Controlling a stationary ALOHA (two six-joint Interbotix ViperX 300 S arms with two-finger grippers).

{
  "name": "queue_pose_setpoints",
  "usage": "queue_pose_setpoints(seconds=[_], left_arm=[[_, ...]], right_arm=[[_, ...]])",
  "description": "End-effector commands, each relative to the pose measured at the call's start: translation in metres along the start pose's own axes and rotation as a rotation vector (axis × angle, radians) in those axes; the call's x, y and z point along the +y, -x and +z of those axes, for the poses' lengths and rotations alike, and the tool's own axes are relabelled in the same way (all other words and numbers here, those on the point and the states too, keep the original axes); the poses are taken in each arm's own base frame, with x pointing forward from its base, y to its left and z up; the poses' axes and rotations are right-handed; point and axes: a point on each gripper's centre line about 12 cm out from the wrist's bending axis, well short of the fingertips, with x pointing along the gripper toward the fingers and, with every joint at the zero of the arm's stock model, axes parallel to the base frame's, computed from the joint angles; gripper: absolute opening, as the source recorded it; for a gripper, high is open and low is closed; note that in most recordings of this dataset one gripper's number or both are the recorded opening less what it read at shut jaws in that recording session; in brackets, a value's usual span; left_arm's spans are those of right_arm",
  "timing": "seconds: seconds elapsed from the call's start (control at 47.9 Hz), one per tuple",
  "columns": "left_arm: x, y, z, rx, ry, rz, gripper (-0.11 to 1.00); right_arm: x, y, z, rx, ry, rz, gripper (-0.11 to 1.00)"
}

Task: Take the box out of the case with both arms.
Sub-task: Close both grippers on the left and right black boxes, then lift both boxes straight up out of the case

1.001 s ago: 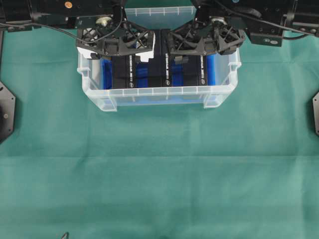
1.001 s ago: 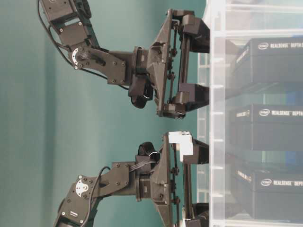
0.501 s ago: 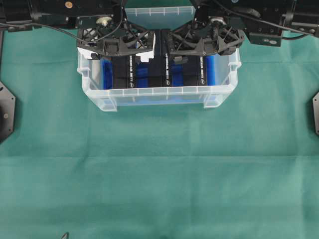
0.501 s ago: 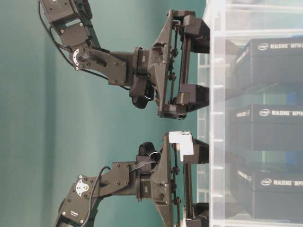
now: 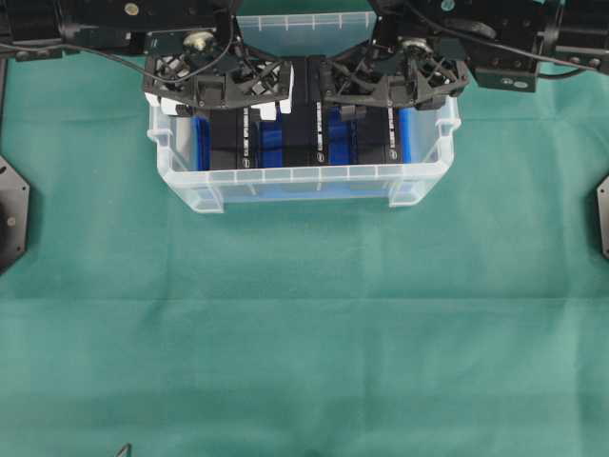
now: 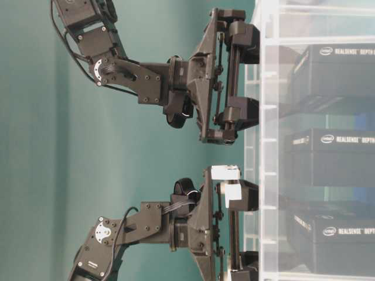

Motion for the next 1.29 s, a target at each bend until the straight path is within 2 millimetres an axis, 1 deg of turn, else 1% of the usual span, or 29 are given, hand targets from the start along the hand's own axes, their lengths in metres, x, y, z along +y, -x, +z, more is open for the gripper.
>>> queue_pose_setpoints(seconds=[0.0, 0.375, 0.501, 0.626, 0.814, 1.022, 1.168, 1.272], left_arm=[[-0.002, 0.010, 0.000, -0.005, -0.001, -0.021, 0.63], [-0.004, 0.012, 0.000, -0.007, 0.017, -0.028, 0.63], [-0.007, 0.018, 0.002, -0.014, 0.016, -0.042, 0.63], [-0.009, 0.026, 0.003, -0.016, 0.015, -0.045, 0.63], [-0.016, 0.052, 0.001, -0.020, 0.000, -0.058, 0.63], [-0.021, 0.076, 0.003, -0.032, -0.001, -0.090, 0.63], [-0.021, 0.098, 0.003, -0.039, 0.002, -0.109, 0.63], [-0.021, 0.120, 0.004, -0.051, 0.002, -0.134, 0.63]], right_arm=[[-0.004, 0.000, 0.003, -0.008, 0.001, -0.010, 0.65], [-0.003, 0.002, 0.003, -0.011, 0.000, -0.001, 0.65], [-0.003, 0.006, 0.003, -0.013, -0.003, 0.008, 0.65], [-0.003, 0.014, 0.004, -0.018, -0.006, 0.027, 0.65], [-0.003, 0.038, 0.006, -0.037, -0.008, 0.073, 0.65], [-0.007, 0.072, 0.011, -0.067, -0.008, 0.068, 0.65], [-0.008, 0.101, 0.016, -0.099, -0.010, 0.087, 0.65], [-0.008, 0.126, 0.020, -0.126, -0.017, 0.108, 0.65]])
